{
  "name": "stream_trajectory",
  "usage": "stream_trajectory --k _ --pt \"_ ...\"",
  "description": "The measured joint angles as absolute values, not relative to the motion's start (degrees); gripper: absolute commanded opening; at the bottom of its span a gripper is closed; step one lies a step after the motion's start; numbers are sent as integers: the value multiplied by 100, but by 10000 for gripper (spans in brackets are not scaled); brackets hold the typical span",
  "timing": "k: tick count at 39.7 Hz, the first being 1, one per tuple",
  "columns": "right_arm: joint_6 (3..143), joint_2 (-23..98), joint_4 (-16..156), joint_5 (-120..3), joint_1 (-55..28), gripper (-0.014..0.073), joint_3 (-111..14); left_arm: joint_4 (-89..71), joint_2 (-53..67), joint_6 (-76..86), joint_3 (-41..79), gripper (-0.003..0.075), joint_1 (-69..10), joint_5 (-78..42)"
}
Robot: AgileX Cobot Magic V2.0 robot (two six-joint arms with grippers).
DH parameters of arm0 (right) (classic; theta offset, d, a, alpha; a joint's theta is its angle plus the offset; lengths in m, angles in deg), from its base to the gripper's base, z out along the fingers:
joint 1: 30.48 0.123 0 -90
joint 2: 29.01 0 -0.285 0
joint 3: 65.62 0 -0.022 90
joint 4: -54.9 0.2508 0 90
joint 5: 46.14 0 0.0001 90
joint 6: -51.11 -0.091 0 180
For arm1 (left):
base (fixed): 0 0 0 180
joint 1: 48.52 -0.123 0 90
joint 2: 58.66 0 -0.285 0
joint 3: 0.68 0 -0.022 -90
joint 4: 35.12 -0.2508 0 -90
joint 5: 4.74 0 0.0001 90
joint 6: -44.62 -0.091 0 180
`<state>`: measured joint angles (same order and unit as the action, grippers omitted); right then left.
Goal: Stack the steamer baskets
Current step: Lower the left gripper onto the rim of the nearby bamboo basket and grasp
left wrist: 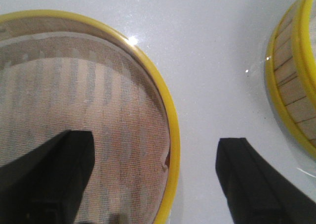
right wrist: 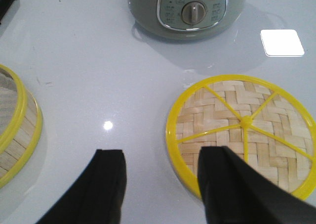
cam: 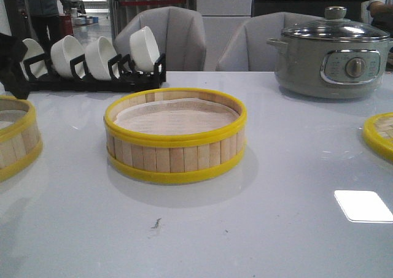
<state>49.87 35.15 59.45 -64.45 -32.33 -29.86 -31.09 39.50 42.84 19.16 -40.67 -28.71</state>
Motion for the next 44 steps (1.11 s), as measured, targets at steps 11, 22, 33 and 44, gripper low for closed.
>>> stream_trajectory --k 11,22,33,44 --pt "4987 3594 5945 -6122 -3233 445 -2986 -3053 4873 4284 1509 557 -4067 -2749" --pt "4987 3594 5945 -5978 -3233 445 -2986 -3025 5385 4284 1352 487 -4067 -2727" --pt "4987 3594 5945 -5783 -3233 445 -2986 -2995 5457 4284 1352 130 -4067 -2696" --pt "4987 3594 5945 -5772 -3233 445 -2986 -2863 5462 4284 1203 85 -4016 -2904"
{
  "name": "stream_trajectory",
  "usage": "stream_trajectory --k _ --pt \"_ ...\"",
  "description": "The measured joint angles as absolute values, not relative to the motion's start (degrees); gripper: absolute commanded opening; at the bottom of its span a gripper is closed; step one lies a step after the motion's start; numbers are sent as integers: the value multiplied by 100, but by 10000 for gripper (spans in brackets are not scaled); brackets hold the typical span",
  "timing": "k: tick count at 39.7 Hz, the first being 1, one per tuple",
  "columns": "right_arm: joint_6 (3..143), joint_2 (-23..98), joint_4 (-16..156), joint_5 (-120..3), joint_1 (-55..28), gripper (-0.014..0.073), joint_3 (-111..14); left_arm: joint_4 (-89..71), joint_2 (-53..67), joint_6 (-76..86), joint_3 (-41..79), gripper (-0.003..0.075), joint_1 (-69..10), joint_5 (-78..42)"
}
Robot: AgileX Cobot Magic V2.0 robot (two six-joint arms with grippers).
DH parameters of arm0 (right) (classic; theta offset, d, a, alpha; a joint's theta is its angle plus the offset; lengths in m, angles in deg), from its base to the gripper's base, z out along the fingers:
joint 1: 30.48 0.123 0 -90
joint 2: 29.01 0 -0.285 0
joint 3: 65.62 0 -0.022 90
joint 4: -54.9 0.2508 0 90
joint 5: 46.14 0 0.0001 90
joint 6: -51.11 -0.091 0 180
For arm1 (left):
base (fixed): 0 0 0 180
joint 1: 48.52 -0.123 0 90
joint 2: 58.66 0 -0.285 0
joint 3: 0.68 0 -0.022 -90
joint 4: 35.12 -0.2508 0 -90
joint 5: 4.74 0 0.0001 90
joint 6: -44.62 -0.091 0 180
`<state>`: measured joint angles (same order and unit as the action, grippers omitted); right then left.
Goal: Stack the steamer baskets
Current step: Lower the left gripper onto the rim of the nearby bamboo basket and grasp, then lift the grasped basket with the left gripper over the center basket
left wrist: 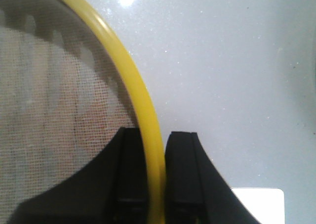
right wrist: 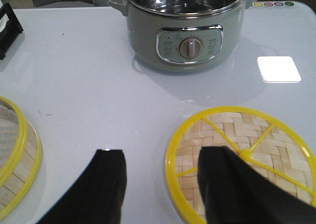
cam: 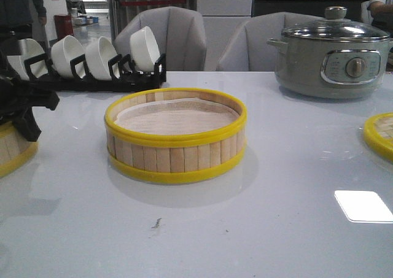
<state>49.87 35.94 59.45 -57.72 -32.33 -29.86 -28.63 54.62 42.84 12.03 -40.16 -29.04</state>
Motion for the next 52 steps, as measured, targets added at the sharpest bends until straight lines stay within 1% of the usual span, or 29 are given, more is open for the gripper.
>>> stream_trajectory --k 8,14,21,29,34,41,52 --pt "4987 3594 5945 -5772 -3233 445 -2986 -2834 5451 4304 619 85 -3733 -3365" --pt "4987 3594 5945 -5772 -3233 445 -2986 -2792 5399 4319 -127 85 -3235 -3807" --pt "4987 3594 5945 -5768 -3233 445 -2986 -2792 5399 4319 -1032 85 -2468 -4118" --pt "4987 3594 5945 -5759 -3233 445 -2986 -2789 5440 4319 -1680 85 -1521 -4239" --pt "4987 3594 5945 -5759 -3233 445 -2986 -2790 5635 4319 -1887 85 -1053 -4295" --pt "4987 3594 5945 -5759 -3233 445 -2986 -2926 6038 4319 -1988 85 -631 -4354" --pt "4987 3594 5945 -5759 -3233 445 -2986 -3020 6368 4322 -2015 85 -447 -4357"
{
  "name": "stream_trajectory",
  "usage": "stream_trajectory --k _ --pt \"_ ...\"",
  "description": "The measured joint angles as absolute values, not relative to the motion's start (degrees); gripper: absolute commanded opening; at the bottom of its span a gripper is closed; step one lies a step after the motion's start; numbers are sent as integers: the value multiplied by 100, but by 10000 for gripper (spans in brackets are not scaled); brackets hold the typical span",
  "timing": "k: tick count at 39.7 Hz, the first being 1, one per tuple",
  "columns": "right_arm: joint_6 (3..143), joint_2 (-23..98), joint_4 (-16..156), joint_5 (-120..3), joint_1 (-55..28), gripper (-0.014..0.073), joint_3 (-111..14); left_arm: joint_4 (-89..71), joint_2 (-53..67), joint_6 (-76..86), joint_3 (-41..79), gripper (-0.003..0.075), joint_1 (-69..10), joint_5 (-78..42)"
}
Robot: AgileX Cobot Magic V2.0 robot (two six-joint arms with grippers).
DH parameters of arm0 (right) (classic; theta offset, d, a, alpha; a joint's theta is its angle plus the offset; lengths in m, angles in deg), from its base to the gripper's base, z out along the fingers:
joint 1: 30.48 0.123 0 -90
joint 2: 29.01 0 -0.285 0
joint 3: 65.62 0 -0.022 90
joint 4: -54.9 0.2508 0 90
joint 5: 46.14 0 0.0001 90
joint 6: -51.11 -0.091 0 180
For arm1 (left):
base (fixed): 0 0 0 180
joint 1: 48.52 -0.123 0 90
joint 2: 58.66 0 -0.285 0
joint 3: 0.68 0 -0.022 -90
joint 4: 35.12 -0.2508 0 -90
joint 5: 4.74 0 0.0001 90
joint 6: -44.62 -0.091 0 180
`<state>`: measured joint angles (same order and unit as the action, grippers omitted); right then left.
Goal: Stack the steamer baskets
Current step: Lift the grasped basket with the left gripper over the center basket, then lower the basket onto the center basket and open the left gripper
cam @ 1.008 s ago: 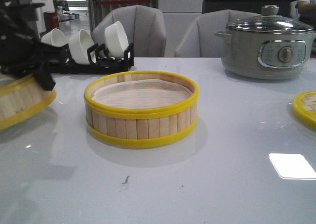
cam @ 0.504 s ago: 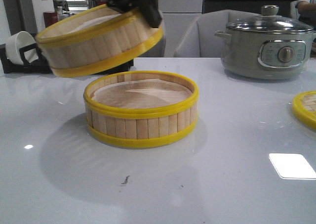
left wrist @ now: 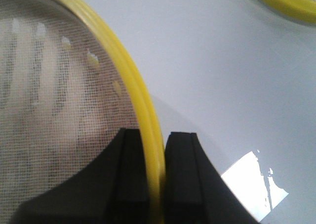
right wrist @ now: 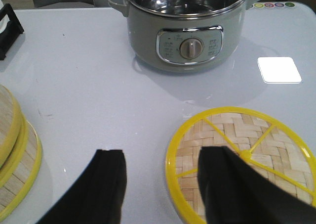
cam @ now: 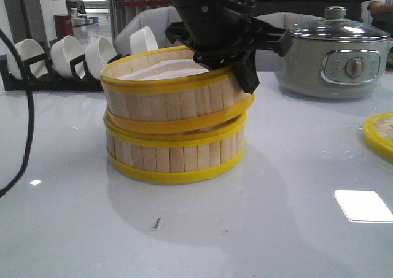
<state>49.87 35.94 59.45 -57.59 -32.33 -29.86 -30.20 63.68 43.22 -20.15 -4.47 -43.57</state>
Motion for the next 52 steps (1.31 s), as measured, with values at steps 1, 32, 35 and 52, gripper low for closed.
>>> stream_trajectory --k 1,32,35,52 --pt "4987 3594 5945 -5759 -3233 445 -2986 -3030 6393 4322 -2015 85 -447 -4357" --pt "4987 3594 5945 -5759 -3233 445 -2986 -3092 6533 4322 -2015 111 -447 -4484" --pt "4987 3594 5945 -5759 -3233 445 -2986 -3092 6533 4322 -2015 165 -447 -4484" --pt "4987 3594 5945 -5759 -3233 445 -2986 -3092 6533 4322 -2078 423 -447 -4473"
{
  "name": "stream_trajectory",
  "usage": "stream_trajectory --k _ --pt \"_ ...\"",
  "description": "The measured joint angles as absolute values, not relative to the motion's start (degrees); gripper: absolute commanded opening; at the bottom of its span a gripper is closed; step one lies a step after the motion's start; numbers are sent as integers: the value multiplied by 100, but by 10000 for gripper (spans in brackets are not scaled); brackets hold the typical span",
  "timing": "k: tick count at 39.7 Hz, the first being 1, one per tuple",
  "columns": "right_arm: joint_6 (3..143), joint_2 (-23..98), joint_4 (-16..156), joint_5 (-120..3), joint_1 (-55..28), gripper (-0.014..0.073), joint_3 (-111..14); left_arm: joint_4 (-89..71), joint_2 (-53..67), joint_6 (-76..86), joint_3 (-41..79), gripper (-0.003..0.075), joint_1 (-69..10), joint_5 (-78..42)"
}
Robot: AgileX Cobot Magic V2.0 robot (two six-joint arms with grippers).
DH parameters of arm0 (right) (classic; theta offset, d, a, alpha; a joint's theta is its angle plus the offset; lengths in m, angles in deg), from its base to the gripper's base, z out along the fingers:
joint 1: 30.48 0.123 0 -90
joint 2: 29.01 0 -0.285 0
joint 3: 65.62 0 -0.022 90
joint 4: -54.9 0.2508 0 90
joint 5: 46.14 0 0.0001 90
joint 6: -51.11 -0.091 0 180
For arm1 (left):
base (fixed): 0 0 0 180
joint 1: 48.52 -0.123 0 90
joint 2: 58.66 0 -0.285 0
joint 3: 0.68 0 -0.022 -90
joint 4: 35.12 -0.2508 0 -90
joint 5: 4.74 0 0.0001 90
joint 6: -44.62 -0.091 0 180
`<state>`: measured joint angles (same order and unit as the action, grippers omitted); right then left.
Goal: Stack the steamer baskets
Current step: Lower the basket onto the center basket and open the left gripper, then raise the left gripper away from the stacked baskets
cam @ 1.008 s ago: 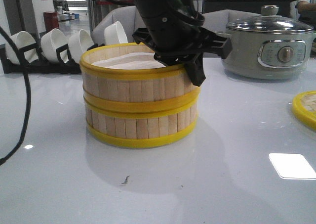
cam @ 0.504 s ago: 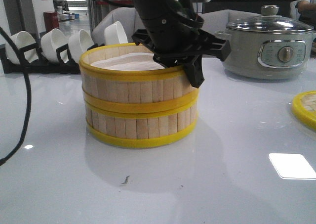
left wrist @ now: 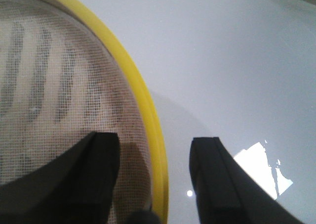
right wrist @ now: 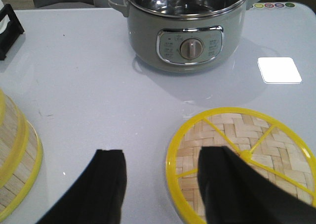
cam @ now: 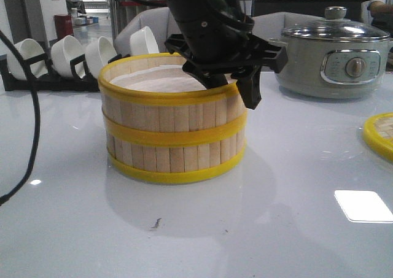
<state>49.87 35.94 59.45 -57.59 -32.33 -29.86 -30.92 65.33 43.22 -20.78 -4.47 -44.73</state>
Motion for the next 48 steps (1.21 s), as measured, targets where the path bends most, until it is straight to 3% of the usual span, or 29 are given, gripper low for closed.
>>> stream_trajectory --k 14,17,19,21,22,24,32,48 --pt "4987 3594 5945 -5759 -3233 445 -2986 -3113 6343 4312 -3163 412 -447 -4715" --pt "4987 3594 5945 -5759 -3233 445 -2986 -3113 6316 4312 -3476 338 -447 -4852" --pt "4987 3594 5945 -5759 -3233 445 -2986 -3113 6308 4312 -3643 235 -447 -4952" --pt "4987 3594 5945 -5759 -3233 445 -2986 -3125 6308 4312 -3779 84 -447 -5088" --pt "4987 3594 5945 -5759 -3233 445 -2986 -3125 6308 4312 -3845 69 -447 -5128" --pt "4987 3594 5945 -5759 -3233 445 -2986 -3125 6296 4312 -3940 115 -492 -5208" --pt "4987 3594 5945 -5759 -3233 445 -2986 -3034 6017 4302 -4020 94 -1111 -5439" --pt "4987 3594 5945 -5759 -3233 445 -2986 -2916 4289 4551 -3230 95 -3458 -5494"
